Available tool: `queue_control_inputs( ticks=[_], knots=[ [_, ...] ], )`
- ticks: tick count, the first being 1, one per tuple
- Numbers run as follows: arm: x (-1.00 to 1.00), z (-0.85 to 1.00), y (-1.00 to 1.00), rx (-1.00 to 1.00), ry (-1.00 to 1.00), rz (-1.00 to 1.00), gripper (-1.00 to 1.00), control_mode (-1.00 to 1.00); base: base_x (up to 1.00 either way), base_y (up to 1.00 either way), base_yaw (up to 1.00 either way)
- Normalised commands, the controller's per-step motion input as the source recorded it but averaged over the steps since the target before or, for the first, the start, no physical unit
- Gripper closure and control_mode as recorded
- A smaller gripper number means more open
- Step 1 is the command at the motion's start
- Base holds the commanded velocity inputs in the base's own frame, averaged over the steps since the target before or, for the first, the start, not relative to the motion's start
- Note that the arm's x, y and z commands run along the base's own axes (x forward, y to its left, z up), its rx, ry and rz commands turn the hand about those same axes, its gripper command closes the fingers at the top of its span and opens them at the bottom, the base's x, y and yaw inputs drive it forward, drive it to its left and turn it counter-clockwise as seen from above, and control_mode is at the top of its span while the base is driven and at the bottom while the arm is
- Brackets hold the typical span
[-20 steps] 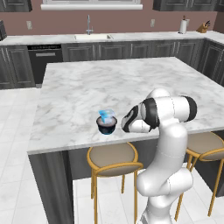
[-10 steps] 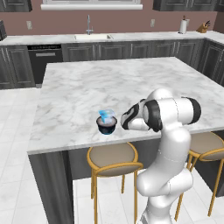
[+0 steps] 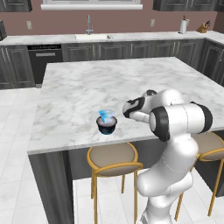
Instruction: Stack the yogurt containers by placing the smaller containers on top of the larger containers.
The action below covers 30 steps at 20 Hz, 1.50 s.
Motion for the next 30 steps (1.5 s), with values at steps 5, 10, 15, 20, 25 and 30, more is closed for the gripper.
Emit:
queue_control_inputs(
  ticks=[5, 10, 15, 20, 25, 30],
  knots=[
    [-0.16, 0.59, -0.08, 0.03, 0.00, 0.00, 1.00, -1.00, 0.00, 0.00, 0.00],
    [-0.17, 0.56, -0.02, 0.03, 0.00, 0.00, 1.00, -1.00, 0.00, 0.00, 0.00],
    [-0.26, 0.50, 0.00, 0.02, 0.00, 0.00, 1.00, -1.00, 0.00, 0.00, 0.00],
    [-0.31, 0.43, 0.00, 0.02, 0.00, 0.00, 1.00, -1.00, 0.00, 0.00, 0.00],
    [-0.26, 0.38, 0.03, 0.01, 0.02, 0.00, 1.00, -1.00, 0.00, 0.00, 0.00],
    [-0.17, 0.33, 0.12, 0.00, 0.02, 0.00, 1.00, -1.00, 0.00, 0.00, 0.00]
  ],
)
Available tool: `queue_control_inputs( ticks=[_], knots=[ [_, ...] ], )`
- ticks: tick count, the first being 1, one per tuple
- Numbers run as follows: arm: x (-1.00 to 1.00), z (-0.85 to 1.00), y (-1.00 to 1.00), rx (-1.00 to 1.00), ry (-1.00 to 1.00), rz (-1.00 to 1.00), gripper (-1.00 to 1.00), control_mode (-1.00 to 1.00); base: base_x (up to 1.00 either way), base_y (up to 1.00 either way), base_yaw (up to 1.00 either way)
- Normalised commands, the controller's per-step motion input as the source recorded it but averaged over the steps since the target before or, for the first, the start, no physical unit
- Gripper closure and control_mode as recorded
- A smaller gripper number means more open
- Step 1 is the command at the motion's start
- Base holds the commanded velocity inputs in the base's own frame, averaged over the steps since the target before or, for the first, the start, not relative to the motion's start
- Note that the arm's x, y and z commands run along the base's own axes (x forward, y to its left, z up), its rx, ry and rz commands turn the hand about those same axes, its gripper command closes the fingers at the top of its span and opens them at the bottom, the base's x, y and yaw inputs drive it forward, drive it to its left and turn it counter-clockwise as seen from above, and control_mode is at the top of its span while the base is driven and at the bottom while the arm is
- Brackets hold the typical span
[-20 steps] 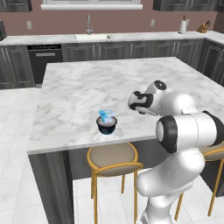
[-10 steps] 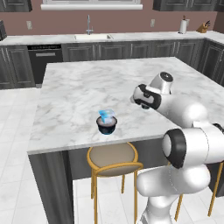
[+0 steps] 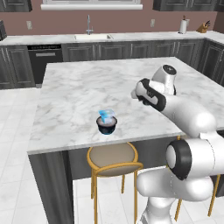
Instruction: Stack the yogurt containers by placing the smaller containers on top of the larger containers.
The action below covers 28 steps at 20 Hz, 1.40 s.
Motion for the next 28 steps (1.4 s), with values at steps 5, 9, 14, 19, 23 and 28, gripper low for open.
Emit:
queue_control_inputs(
  ticks=[5, 9, 14, 19, 23, 28],
  knots=[
    [-0.14, 0.21, 0.21, 0.00, 0.01, 0.00, 1.00, -1.00, 0.00, 0.00, 0.00],
    [-0.09, 0.12, 0.27, 0.00, 0.00, 0.00, 1.00, -1.00, 0.00, 0.00, 0.00],
    [-0.05, 0.01, 0.33, 0.00, 0.00, 0.01, 1.00, -1.00, 0.00, 0.00, 0.00],
    [-0.01, 0.00, 0.35, 0.00, 0.00, 0.02, 1.00, -1.00, 0.00, 0.00, 0.00],
    [0.00, 0.00, 0.33, 0.00, 0.00, 0.02, 1.00, -1.00, 0.00, 0.00, 0.00],
    [0.00, -0.02, 0.35, 0.00, 0.00, 0.02, 1.00, -1.00, 0.00, 0.00, 0.00]
  ],
)
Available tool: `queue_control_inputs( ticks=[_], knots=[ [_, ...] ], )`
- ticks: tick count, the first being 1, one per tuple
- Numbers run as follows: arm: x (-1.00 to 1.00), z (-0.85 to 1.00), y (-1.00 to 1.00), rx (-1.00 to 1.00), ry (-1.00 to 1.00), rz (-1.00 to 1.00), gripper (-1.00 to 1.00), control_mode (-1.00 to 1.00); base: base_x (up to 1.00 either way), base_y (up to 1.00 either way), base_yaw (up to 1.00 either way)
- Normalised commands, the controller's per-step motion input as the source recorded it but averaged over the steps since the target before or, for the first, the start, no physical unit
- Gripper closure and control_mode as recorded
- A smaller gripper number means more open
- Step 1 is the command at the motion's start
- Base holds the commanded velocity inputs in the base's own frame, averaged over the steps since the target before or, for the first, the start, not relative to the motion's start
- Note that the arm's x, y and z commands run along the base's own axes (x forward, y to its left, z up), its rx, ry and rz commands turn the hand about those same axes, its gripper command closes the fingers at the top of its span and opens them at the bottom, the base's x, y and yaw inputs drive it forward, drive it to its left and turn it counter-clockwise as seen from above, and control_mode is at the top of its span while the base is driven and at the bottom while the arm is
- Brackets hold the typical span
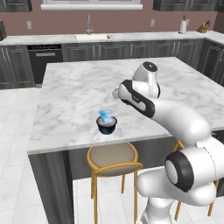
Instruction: Stack the yogurt containers by placing the smaller containers on top of the larger containers.
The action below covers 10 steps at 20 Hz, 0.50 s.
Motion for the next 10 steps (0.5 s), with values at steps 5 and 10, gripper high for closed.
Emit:
queue_control_inputs(
  ticks=[5, 10],
  knots=[
    [0.00, -0.12, 0.34, 0.02, -0.03, 0.01, 1.00, -1.00, 0.00, 0.00, 0.00],
    [0.00, -0.15, 0.27, 0.03, -0.06, 0.01, 1.00, -1.00, 0.00, 0.00, 0.00]
  ],
)
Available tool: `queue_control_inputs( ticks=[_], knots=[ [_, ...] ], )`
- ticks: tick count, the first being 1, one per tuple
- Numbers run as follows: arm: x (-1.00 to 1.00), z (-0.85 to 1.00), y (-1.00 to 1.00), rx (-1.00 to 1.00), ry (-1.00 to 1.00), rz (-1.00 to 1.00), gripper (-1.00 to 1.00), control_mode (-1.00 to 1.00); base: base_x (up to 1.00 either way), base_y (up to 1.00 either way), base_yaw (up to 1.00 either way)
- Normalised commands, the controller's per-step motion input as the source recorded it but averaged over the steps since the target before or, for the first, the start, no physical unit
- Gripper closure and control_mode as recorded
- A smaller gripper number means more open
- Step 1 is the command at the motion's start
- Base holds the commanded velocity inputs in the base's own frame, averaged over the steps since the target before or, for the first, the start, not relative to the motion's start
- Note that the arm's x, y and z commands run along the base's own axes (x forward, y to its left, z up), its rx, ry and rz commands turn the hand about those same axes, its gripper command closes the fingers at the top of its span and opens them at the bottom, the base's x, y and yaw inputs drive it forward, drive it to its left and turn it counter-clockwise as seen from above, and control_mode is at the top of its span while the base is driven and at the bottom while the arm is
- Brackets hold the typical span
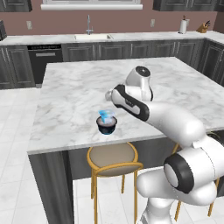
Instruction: Stack the yogurt containers by placing the smaller containers on top of the larger containers.
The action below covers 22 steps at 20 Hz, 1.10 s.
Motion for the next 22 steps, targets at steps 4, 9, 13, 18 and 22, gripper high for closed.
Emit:
queue_control_inputs(
  ticks=[4, 9, 13, 18, 22],
  knots=[
    [0.07, -0.11, 0.20, 0.02, -0.07, 0.00, 1.00, -1.00, 0.00, 0.00, 0.00],
    [0.10, -0.12, 0.12, 0.00, -0.05, 0.00, 1.00, -1.00, 0.00, 0.00, 0.00],
    [0.09, -0.06, 0.12, -0.02, 0.00, 0.00, 1.00, -1.00, 0.00, 0.00, 0.00],
    [0.01, 0.00, 0.03, -0.04, 0.02, 0.00, 1.00, -1.00, 0.00, 0.00, 0.00],
    [0.00, 0.00, 0.00, -0.05, 0.03, 0.00, 1.00, -1.00, 0.00, 0.00, 0.00]
  ],
)
